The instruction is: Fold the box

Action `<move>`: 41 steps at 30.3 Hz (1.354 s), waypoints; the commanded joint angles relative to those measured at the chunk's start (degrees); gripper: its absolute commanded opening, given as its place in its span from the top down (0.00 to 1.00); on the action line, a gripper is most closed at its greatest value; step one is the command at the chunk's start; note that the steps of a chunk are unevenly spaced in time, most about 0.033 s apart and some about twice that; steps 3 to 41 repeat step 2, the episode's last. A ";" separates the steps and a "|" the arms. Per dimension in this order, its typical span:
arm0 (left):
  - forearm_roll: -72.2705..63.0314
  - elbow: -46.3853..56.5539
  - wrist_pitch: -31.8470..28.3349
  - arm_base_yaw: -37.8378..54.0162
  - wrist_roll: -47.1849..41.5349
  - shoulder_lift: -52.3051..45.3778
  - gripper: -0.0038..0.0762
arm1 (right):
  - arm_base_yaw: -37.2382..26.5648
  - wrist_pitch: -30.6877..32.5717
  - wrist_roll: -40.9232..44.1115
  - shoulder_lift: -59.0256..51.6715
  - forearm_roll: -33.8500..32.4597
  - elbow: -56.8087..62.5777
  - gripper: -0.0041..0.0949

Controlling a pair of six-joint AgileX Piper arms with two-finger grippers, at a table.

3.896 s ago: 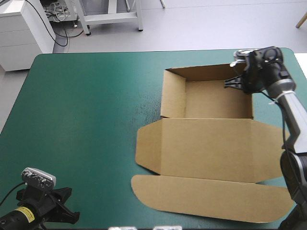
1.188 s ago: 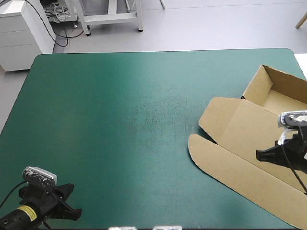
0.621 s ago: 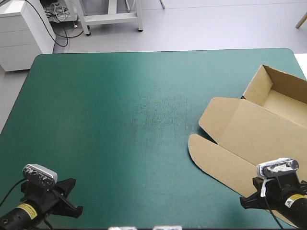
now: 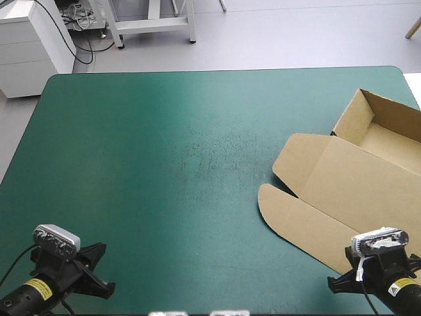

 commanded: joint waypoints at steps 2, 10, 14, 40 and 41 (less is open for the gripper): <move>-0.97 -1.39 -3.68 -0.12 -0.02 0.64 0.96 | 0.11 -3.54 -0.54 0.49 0.82 -1.44 0.96; -0.97 -1.39 -3.68 -0.12 -0.02 0.64 0.96 | 0.11 -3.54 -0.54 0.49 0.82 -1.44 0.96; -0.97 -1.39 -3.68 -0.12 -0.02 0.64 0.96 | 0.11 -3.54 -0.54 0.49 0.82 -1.44 0.96; -0.97 -1.39 -3.68 -0.12 -0.02 0.64 0.96 | 0.11 -3.54 -0.54 0.49 0.82 -1.44 0.96; -0.97 -1.39 -3.68 -0.12 -0.02 0.64 0.96 | 0.11 -3.54 -0.54 0.49 0.82 -1.44 0.96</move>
